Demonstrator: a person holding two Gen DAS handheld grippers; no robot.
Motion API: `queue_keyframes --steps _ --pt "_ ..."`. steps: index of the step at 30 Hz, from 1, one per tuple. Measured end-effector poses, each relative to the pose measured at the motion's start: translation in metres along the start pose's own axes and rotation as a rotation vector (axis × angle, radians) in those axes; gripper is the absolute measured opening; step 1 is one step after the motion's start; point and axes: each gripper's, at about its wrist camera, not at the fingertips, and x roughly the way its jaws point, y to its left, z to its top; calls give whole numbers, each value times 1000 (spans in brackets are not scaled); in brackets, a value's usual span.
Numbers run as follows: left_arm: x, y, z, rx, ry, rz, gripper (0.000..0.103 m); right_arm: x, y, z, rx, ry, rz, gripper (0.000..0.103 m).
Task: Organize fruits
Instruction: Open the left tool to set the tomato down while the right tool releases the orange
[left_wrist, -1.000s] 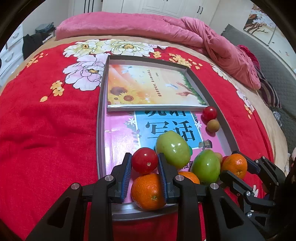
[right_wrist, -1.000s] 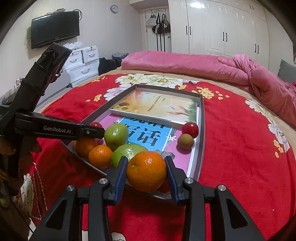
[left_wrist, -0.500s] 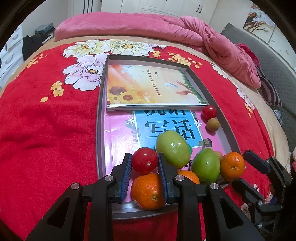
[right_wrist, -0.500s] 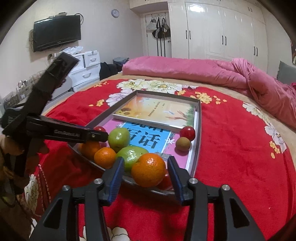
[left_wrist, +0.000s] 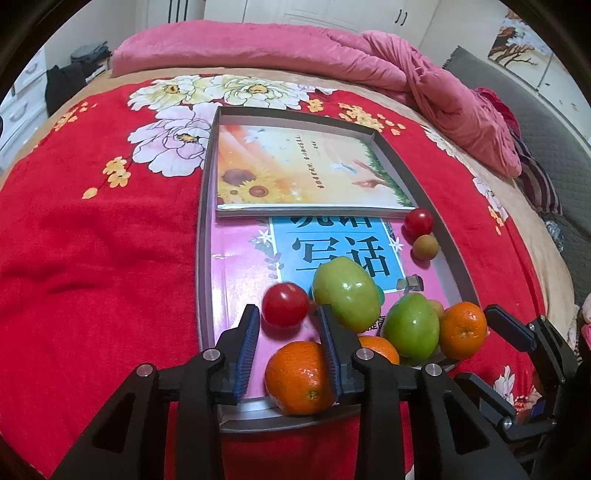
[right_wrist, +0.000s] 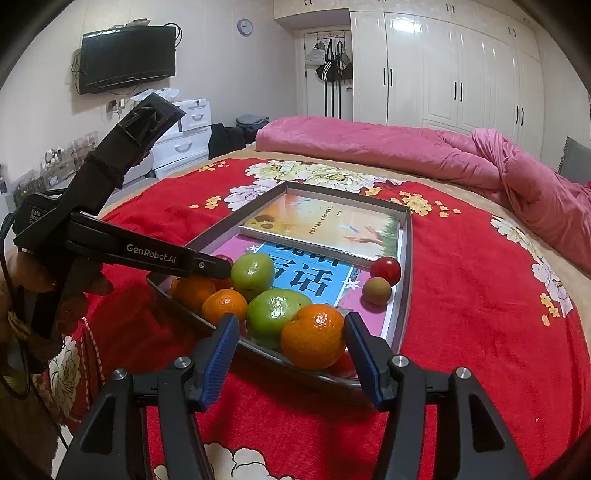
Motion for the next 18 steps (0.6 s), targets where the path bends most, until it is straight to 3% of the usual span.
queue_keyframes --steps 9,12,18 --pt "-3 -1 0 9 0 2 38 1 0 0 -3 3 2 62" --pt "-6 -3 -1 16 -4 3 44 1 1 0 -5 -2 -3 62" --pt "-16 -7 -2 24 -29 5 51 -8 1 2 -1 -41 -30 71"
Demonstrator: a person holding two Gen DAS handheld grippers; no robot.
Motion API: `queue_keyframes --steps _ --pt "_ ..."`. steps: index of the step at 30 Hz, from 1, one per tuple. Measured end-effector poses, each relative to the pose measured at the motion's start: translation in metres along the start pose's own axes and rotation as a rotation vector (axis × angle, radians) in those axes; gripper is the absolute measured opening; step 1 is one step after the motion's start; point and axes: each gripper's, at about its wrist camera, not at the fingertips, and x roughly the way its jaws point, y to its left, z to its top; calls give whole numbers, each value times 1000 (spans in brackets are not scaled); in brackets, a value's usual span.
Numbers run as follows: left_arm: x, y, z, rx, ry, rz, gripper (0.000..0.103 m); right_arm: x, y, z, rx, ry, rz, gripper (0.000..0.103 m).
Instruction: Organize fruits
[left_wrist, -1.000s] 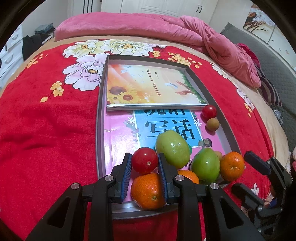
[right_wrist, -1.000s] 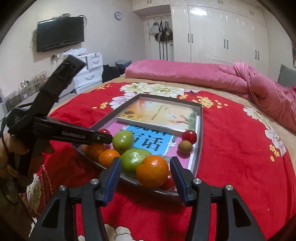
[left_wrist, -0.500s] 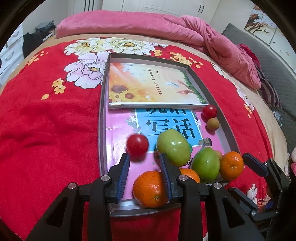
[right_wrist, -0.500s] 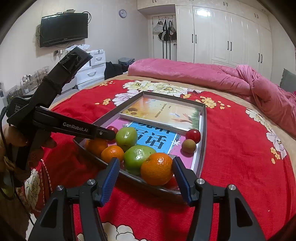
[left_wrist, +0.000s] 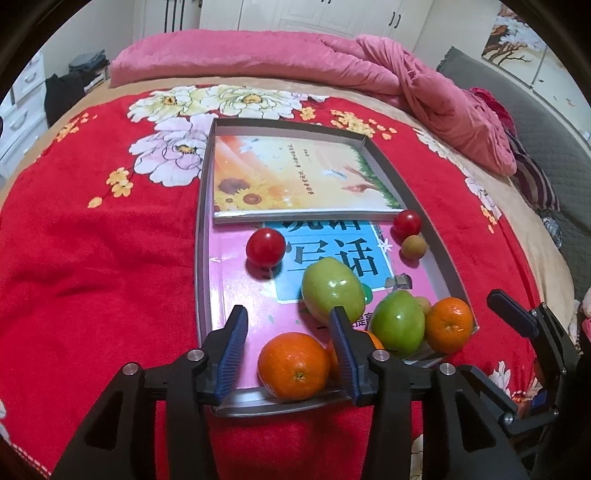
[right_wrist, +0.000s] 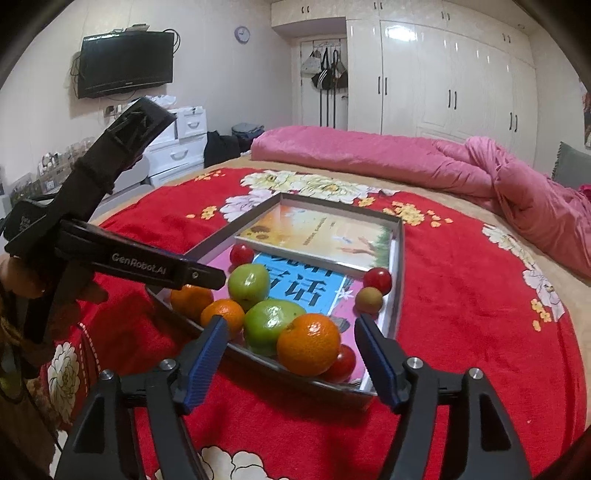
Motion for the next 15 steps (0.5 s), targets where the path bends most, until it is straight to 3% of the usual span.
queue_keyframes --steps 5,12,15 --pt "-9 -3 1 5 -19 5 60 -7 -4 3 17 -17 -35 80" --pt "-19 -7 0 8 -36 4 62 -20 -5 7 24 -54 -93 90" --pt "-24 -8 -1 10 -46 4 73 -23 -7 8 30 -60 -110 91"
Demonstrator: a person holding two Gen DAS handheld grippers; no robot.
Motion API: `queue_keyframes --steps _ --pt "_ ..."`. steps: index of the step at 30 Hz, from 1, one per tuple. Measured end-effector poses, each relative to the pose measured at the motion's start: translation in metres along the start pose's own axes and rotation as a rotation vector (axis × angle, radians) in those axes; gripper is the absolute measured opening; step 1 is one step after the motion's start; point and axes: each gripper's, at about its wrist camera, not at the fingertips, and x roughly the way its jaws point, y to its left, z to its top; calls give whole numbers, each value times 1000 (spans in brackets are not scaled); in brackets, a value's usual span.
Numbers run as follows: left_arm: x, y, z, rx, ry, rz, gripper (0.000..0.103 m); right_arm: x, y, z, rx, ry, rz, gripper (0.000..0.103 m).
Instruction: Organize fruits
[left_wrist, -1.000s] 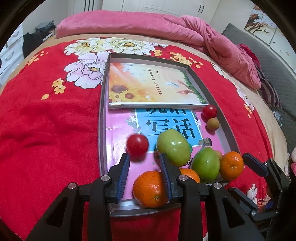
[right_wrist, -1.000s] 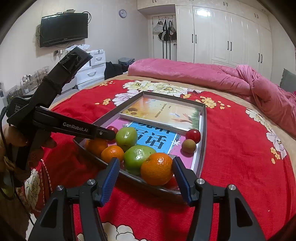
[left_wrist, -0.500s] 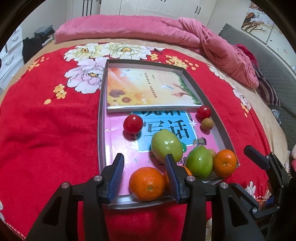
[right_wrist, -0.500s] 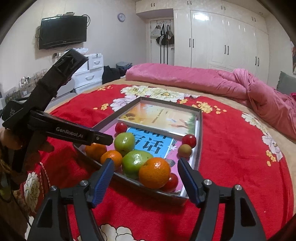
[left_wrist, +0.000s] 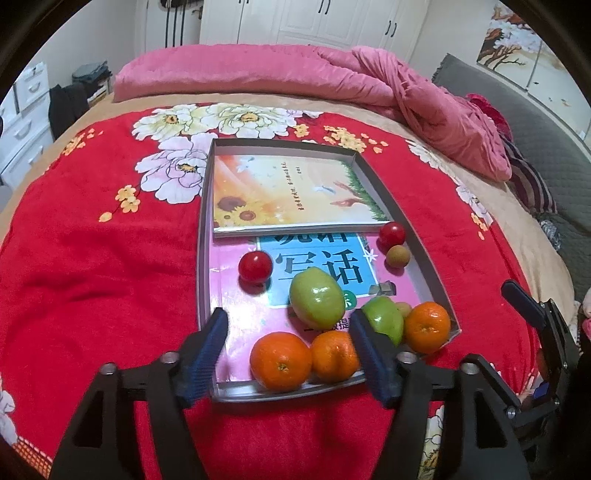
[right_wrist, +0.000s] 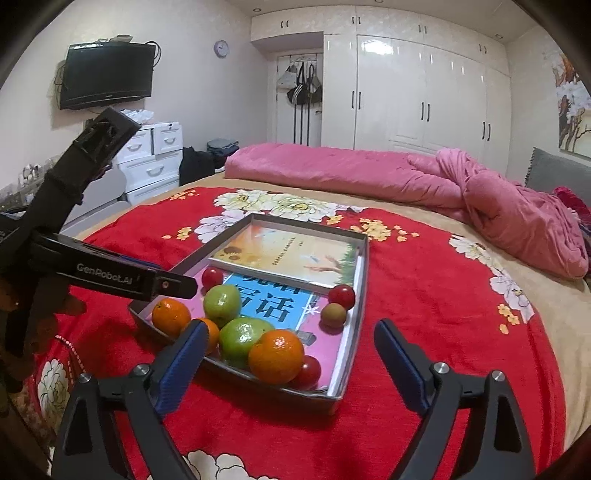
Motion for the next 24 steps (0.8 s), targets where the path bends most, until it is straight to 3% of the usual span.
queue_keyframes --steps 9,24 --pt "-15 -5 -4 19 -26 4 77 -10 -2 1 32 -13 -45 101" --pt "-46 -8 -30 -5 -72 28 80 -29 -4 6 88 -21 -69 102"
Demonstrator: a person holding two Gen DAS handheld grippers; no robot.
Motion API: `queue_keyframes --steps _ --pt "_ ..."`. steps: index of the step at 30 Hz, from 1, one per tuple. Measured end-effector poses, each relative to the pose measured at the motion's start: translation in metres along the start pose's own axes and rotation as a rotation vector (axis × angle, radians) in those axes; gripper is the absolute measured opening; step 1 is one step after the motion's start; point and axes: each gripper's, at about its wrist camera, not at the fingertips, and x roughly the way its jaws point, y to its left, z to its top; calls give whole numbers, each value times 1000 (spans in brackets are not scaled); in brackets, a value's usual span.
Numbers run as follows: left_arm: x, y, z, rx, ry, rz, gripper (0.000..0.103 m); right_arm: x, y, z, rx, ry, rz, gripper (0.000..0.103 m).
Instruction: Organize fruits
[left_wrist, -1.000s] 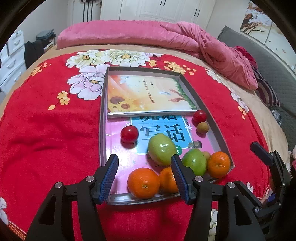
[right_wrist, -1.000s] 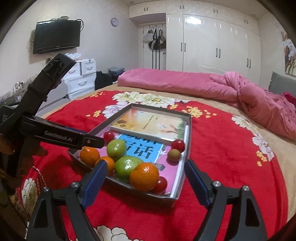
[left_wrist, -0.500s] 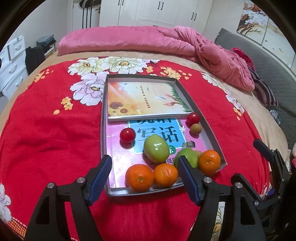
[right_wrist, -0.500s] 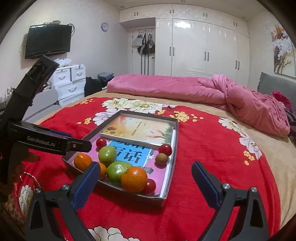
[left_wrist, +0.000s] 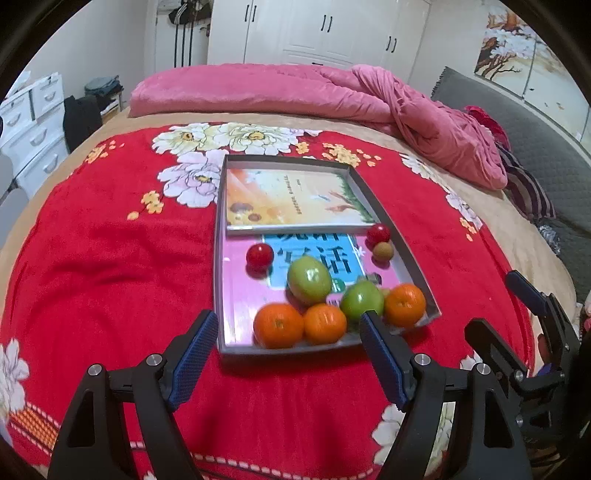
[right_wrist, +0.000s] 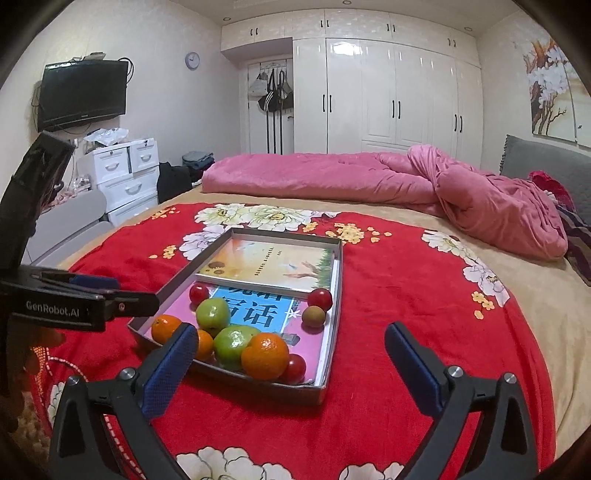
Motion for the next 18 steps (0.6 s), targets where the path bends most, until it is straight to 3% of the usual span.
queue_keyframes --steps 9,18 --pt "-18 1 -31 -23 18 -11 80 -16 8 -10 41 71 35 102" --pt "-34 -1 -60 -24 22 12 80 -31 19 -29 71 121 -8 102"
